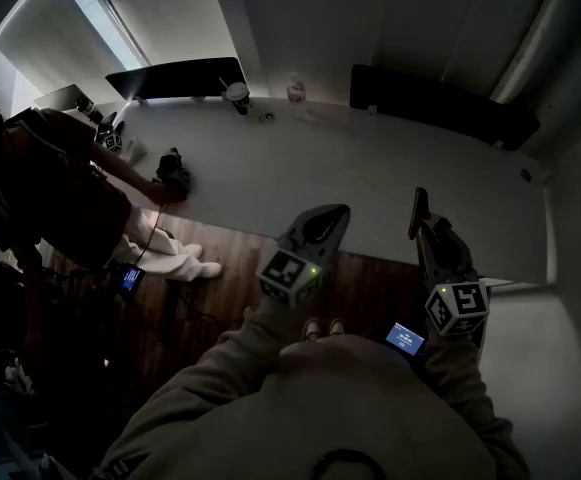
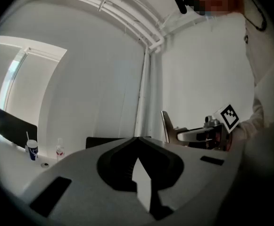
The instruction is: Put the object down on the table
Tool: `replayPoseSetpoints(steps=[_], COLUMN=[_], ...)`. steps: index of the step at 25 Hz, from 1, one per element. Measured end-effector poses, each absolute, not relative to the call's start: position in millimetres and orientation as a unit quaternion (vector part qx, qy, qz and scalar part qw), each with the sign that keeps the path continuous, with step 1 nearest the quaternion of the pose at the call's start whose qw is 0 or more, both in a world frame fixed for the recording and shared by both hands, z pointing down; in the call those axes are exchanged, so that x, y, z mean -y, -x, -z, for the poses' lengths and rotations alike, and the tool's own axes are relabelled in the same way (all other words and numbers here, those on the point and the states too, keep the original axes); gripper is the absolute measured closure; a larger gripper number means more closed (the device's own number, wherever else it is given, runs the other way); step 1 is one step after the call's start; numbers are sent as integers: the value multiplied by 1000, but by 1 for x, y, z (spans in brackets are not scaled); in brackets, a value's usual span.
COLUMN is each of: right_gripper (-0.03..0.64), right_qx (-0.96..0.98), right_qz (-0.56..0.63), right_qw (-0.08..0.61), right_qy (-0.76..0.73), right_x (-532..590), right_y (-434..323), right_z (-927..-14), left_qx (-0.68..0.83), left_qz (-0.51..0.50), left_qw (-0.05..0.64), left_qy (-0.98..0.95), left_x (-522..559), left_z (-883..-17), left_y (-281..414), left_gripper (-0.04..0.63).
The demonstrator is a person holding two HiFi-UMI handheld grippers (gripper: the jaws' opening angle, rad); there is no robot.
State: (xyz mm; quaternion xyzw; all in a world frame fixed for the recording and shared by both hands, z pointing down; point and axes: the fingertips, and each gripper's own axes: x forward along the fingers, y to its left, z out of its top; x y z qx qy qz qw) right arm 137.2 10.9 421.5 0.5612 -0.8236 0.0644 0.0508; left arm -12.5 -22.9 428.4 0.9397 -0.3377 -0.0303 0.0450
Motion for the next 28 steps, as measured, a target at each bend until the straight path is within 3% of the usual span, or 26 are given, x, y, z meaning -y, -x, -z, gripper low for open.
replayPoseSetpoints(steps=[4, 16, 28], right_gripper=[511, 511, 511], right_qx=[834, 844, 844], right_qz=[-61, -40, -64], right_qw=[21, 45, 22], right_qy=[-548, -533, -532], right_x=[-18, -22, -11], right_y=[-124, -112, -134], right_z=[-407, -393, -390], left_qx=[351, 333, 340], left_qz=[37, 28, 27], left_qw=[28, 22, 31], left_qy=[-935, -942, -940], left_x=[16, 4, 25], left_z=[-413, -401, -404], left_y=[21, 17, 9], left_gripper=[591, 591, 591])
